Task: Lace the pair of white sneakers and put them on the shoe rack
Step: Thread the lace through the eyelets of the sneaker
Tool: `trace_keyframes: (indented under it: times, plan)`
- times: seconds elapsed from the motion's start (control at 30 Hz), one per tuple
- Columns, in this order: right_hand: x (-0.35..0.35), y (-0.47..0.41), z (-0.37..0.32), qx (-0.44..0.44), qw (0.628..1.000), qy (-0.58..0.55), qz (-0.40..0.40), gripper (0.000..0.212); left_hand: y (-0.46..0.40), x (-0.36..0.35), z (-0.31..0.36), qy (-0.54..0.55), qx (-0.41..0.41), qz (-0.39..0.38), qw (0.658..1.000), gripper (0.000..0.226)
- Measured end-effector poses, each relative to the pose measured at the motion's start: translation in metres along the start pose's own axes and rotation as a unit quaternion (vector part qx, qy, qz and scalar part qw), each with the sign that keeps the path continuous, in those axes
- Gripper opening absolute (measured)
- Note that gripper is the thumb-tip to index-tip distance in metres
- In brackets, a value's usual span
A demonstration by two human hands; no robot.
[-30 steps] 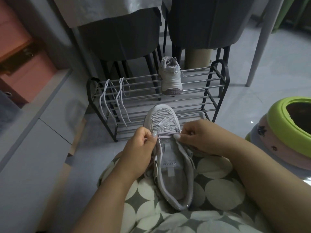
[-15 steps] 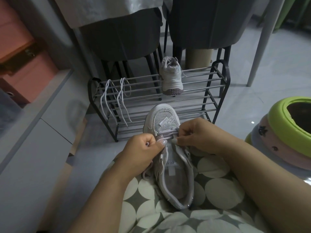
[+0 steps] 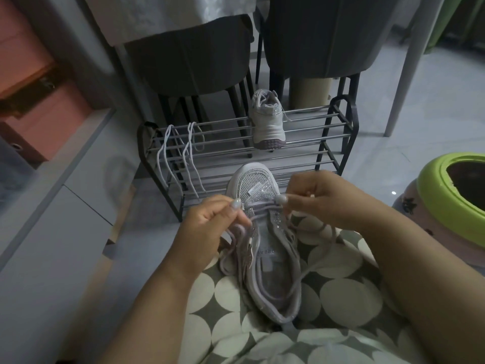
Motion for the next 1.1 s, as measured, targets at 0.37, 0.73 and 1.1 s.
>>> trace_keyframes:
  times: [0.37,0.73,1.1]
  plan:
    - [-0.027,-0.039,-0.019,0.032,0.979,0.194,-0.056,0.02,-0.021,0.002,0.0,-0.095,0.042,0.074,0.992,0.024]
    - [0.025,-0.062,-0.051,0.002,0.858,-0.514,0.01,0.018,-0.043,-0.02,0.028,-0.091,0.051,-0.055,0.993,0.026]
    - [0.005,-0.059,-0.013,-0.054,0.926,-0.373,-0.009,0.023,-0.078,-0.006,0.056,0.056,0.047,0.021,0.997,0.024]
Point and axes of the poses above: each hand's wrist, its own y-axis away from the middle knuckle, its own x-axis out of the back of the hand, z = x × y, the point moved 6 cm from there along -y, towards the middle knuckle, and after that the axes turned 6 degrees about y, right-handed, at the moved point
